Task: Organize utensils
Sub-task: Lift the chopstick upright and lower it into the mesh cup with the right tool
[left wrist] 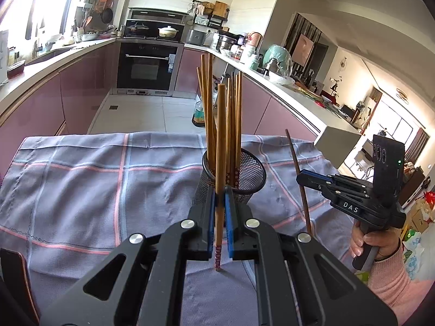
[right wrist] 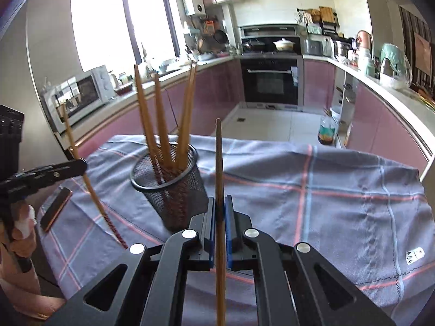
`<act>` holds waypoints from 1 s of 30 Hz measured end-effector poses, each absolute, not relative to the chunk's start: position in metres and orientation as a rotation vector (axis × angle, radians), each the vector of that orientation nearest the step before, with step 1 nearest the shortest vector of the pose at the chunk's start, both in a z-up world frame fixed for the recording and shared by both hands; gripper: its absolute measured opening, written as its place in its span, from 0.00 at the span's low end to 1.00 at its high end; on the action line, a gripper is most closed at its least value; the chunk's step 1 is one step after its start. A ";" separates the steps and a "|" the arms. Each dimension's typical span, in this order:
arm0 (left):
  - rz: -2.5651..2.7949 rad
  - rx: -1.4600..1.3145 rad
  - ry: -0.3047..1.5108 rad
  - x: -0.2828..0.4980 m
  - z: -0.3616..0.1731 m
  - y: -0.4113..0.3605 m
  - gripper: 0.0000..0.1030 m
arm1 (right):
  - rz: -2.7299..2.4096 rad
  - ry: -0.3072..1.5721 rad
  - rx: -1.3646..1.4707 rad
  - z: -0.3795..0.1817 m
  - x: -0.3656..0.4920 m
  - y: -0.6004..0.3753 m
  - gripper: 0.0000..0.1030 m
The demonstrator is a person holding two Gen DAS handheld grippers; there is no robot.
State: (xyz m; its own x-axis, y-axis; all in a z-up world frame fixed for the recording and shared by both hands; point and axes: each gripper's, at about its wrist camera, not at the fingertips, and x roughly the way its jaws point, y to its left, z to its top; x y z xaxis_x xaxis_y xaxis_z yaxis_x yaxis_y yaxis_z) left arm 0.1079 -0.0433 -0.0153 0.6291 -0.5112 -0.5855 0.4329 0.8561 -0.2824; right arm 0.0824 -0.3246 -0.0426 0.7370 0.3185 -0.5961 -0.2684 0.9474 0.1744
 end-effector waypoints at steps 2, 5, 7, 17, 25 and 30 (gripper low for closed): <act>-0.538 -0.111 0.704 0.106 -0.014 -0.045 0.07 | 0.341 0.640 0.085 -0.036 0.077 -0.321 0.05; -0.536 -0.104 0.699 0.104 -0.013 -0.047 0.07 | 0.368 0.602 0.088 -0.027 0.069 -0.313 0.05; -0.534 -0.099 0.694 0.102 -0.011 -0.047 0.07 | 0.380 0.581 0.086 -0.023 0.065 -0.309 0.05; -0.540 -0.089 0.656 0.091 -0.001 -0.047 0.07 | 0.415 0.480 0.081 0.000 0.054 -0.296 0.05; -0.564 -0.098 0.591 0.080 0.025 -0.035 0.07 | 0.437 0.406 0.049 0.024 0.051 -0.289 0.05; -0.582 -0.112 0.551 0.074 0.043 -0.027 0.07 | 0.452 0.366 0.041 0.038 0.051 -0.289 0.05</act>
